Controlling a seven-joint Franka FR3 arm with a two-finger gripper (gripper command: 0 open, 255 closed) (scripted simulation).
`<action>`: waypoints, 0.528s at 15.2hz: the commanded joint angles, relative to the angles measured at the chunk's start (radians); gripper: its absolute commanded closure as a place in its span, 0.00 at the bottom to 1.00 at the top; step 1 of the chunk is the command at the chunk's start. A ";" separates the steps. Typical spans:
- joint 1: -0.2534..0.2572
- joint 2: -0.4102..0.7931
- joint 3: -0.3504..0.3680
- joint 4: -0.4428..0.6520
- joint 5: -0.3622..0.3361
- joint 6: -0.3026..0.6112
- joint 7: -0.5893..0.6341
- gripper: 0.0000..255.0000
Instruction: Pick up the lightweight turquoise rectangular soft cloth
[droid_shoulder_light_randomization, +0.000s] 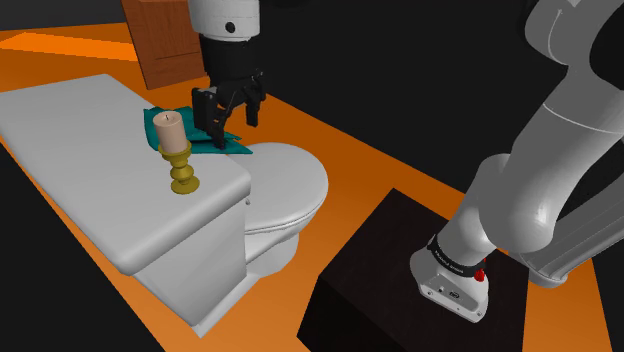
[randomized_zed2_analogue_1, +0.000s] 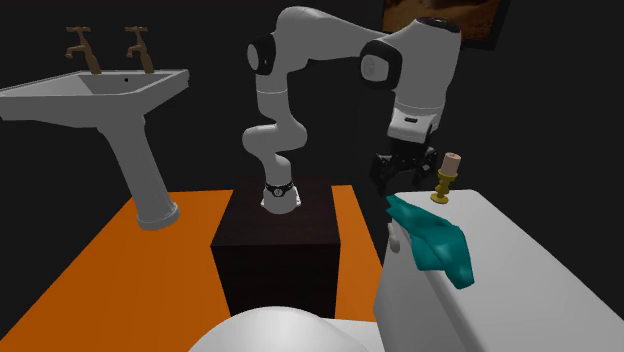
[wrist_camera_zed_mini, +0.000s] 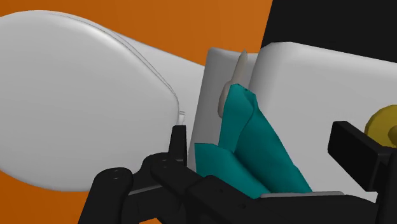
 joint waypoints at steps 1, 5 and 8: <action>0.002 0.007 0.001 -0.018 -0.002 0.025 0.002 0.00; 0.001 0.008 0.001 -0.065 -0.003 0.073 0.001 0.00; 0.001 0.007 0.001 -0.066 -0.002 0.073 0.001 1.00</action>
